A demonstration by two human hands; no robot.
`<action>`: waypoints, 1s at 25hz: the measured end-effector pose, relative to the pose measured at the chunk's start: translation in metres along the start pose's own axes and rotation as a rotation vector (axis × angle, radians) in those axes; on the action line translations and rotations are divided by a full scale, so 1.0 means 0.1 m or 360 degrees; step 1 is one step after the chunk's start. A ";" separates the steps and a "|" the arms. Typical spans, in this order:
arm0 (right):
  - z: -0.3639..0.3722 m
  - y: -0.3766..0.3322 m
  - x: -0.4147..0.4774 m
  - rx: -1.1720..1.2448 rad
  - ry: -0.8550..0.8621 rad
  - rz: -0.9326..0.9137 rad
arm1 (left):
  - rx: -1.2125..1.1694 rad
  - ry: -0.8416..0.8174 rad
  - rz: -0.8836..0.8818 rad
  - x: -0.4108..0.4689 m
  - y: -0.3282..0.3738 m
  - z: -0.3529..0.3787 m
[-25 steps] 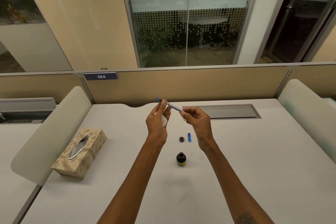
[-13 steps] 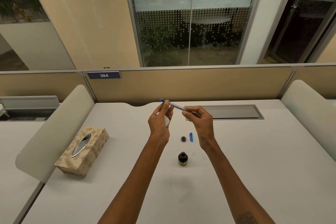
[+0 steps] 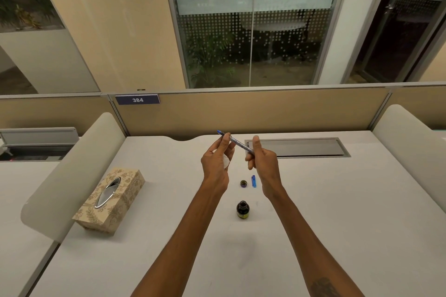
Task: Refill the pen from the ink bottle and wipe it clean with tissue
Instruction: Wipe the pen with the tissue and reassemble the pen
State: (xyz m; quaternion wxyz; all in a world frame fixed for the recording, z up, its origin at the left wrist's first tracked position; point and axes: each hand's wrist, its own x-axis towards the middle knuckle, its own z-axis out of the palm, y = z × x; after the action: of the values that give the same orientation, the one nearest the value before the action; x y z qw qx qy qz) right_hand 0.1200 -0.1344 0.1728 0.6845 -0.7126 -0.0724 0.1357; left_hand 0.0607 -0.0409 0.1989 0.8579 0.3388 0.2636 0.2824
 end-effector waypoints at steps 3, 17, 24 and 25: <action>-0.09 -0.04 -0.02 0.0152 -0.0194 0.0122 | -0.0008 0.0022 0.0010 0.04 0.01 -0.03; -0.08 -0.02 -0.07 0.0142 -0.0311 -0.0292 | 0.0040 -0.0031 -0.0015 0.05 0.01 -0.07; 0.00 -0.04 -0.09 0.0076 -0.0195 -0.0402 | 0.0071 -0.0021 0.0004 0.07 0.03 -0.04; 0.00 -0.05 -0.08 0.0111 -0.0170 -0.0371 | 0.0070 -0.0027 0.0000 0.06 0.02 -0.04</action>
State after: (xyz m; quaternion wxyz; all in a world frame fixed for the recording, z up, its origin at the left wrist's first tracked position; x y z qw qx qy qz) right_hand 0.1126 -0.1363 0.1781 0.7151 -0.6669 -0.1863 0.0954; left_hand 0.0612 -0.0339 0.1967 0.8525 0.3598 0.2625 0.2737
